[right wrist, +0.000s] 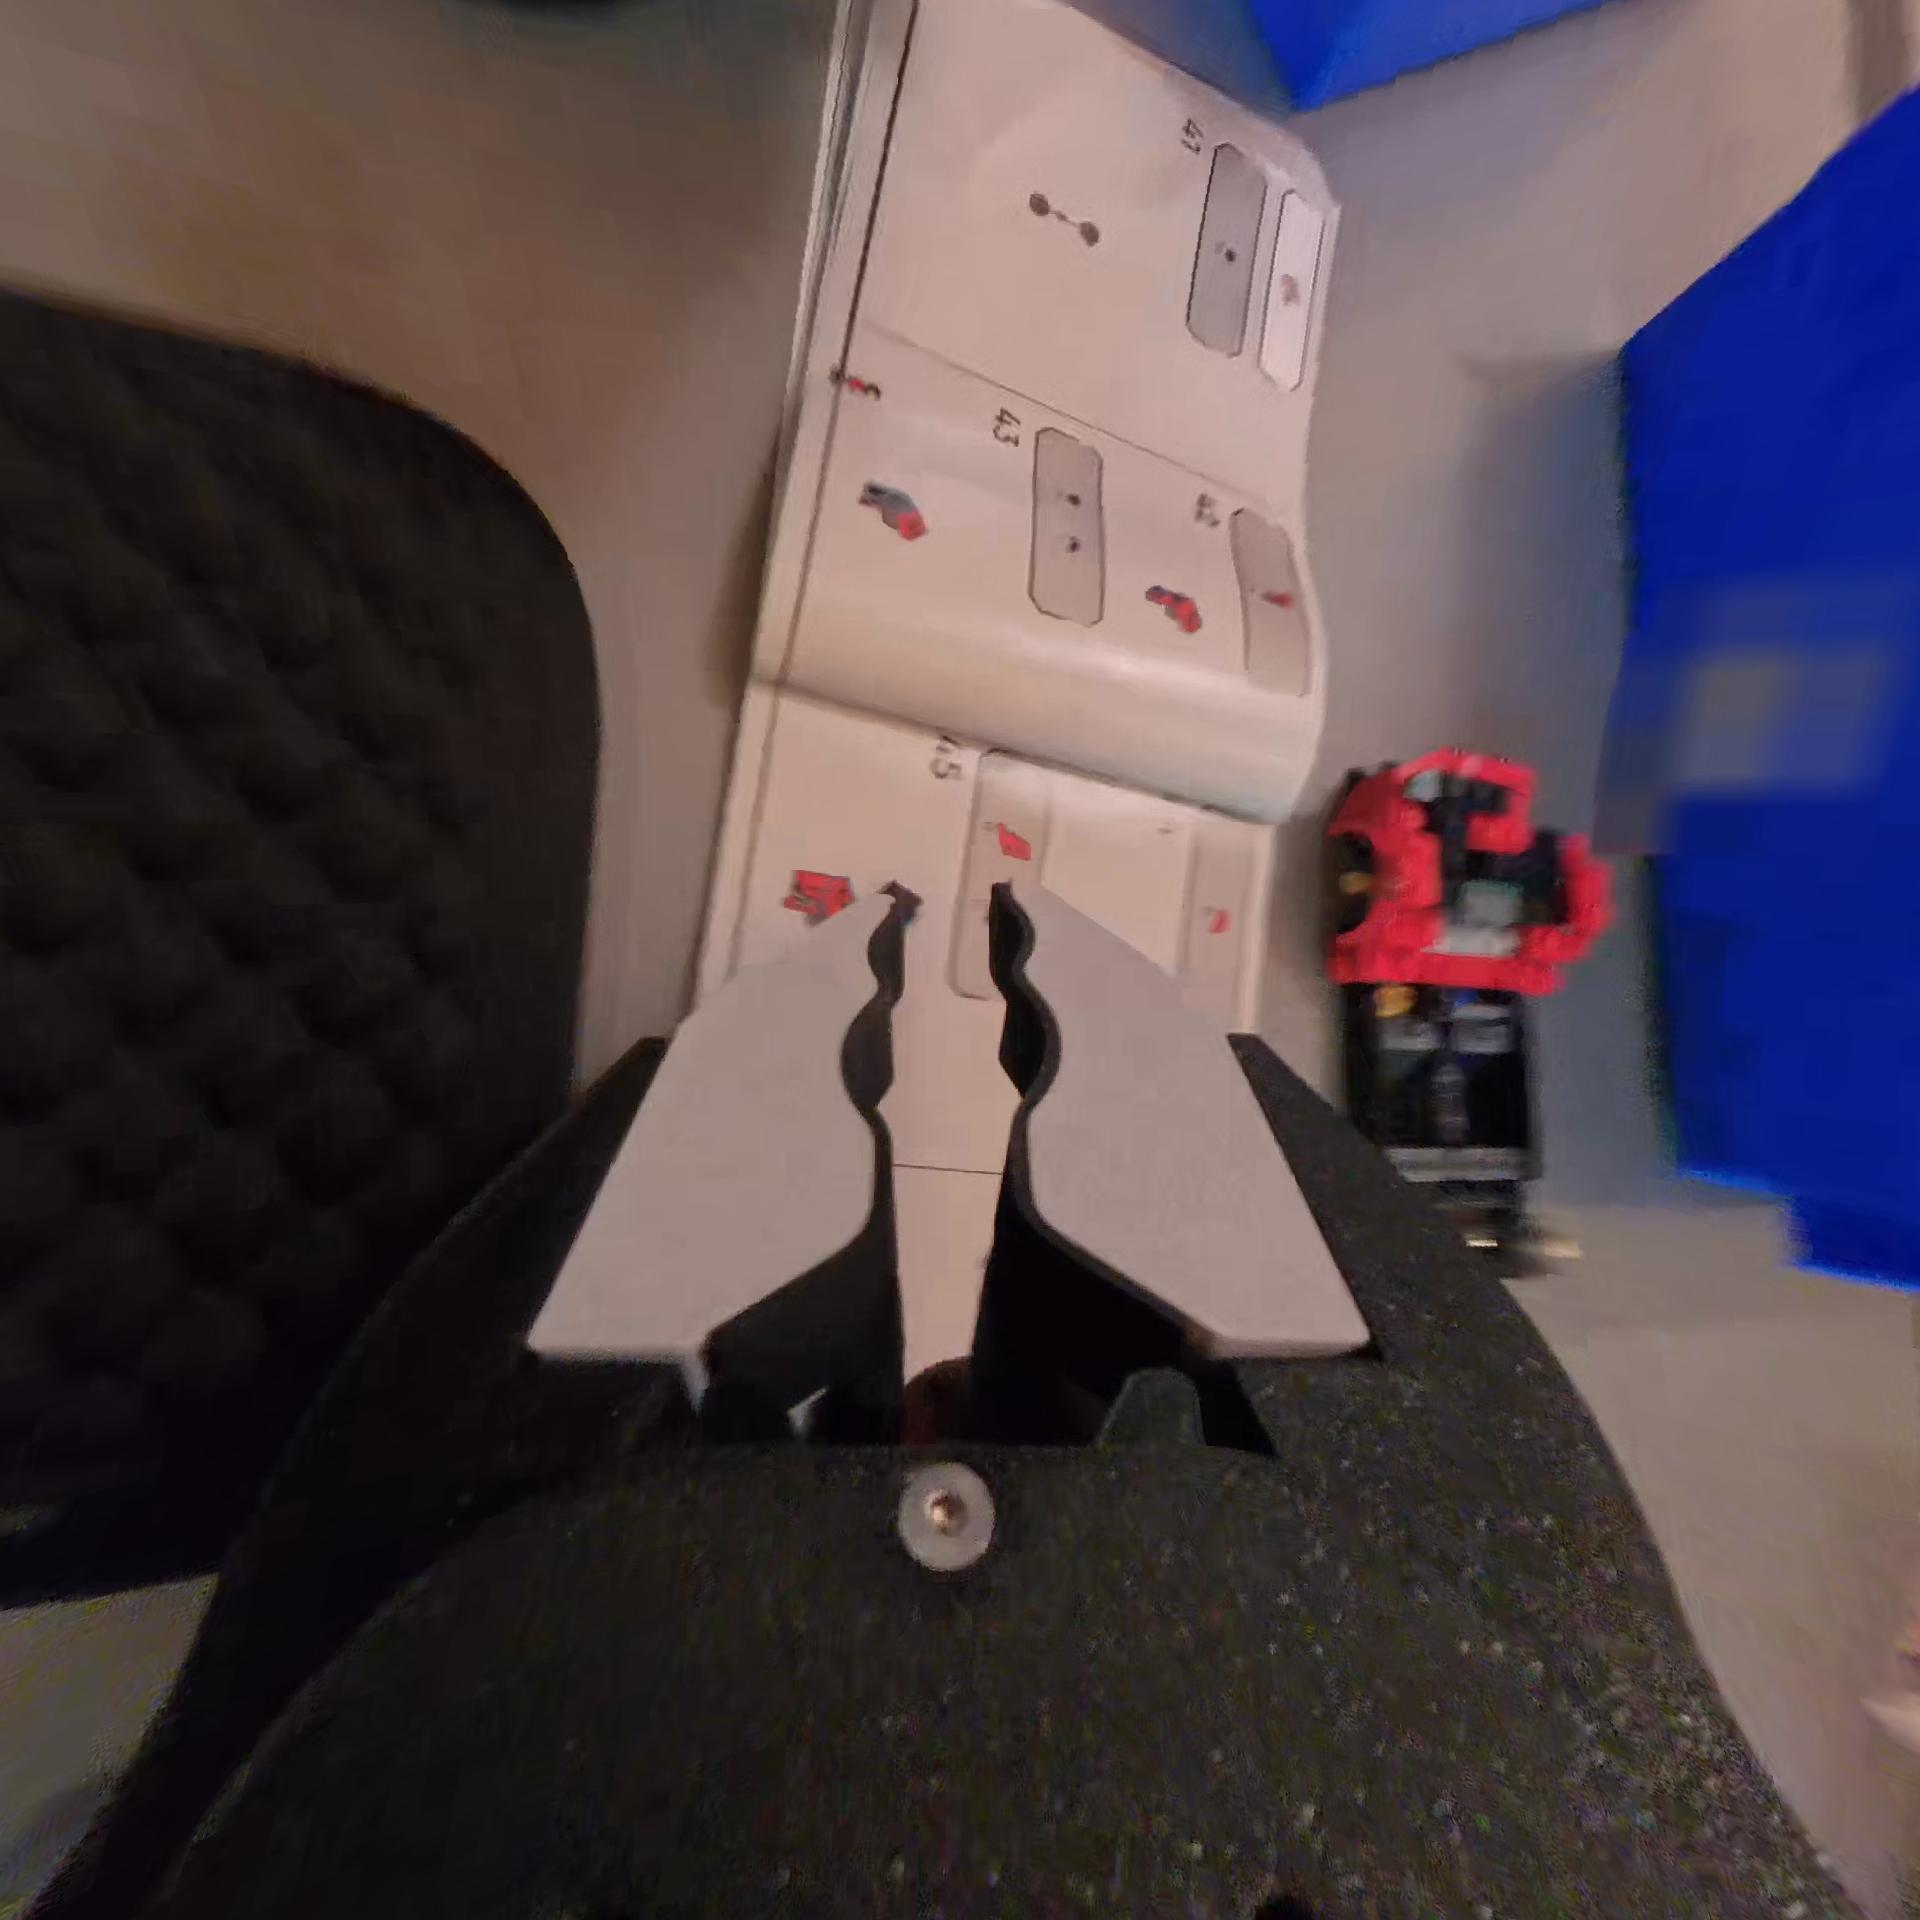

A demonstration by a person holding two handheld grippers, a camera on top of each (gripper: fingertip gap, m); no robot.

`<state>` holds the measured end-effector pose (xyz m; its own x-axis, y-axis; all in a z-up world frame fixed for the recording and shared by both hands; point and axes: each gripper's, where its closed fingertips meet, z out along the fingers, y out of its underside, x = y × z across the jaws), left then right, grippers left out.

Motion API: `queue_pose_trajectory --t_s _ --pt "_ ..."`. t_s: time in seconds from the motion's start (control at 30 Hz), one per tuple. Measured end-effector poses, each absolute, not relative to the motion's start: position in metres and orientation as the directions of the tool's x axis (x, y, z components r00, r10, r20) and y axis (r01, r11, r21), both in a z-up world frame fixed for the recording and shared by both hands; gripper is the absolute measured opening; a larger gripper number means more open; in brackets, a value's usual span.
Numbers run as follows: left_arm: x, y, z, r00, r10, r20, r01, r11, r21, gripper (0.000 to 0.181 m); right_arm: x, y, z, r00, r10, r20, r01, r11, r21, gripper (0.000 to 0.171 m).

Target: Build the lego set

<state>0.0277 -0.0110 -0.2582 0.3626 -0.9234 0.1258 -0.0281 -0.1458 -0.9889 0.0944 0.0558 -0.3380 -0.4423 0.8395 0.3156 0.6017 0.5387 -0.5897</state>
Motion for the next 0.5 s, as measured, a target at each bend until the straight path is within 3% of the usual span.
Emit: queue_pose_trajectory --t_s 0.13,0.5 --pt "0.028 -0.012 -0.258 0.348 -0.926 0.143 -0.018 -0.159 -0.987 0.007 0.103 0.047 -0.341 -0.385 0.923 0.003 0.653 0.275 -0.705 0.022" --pt "0.033 -0.016 -0.265 0.313 -0.935 0.167 -0.037 -0.187 -0.982 0.007 0.096 0.052 -0.355 -0.492 0.859 -0.141 0.636 0.245 -0.732 0.020"
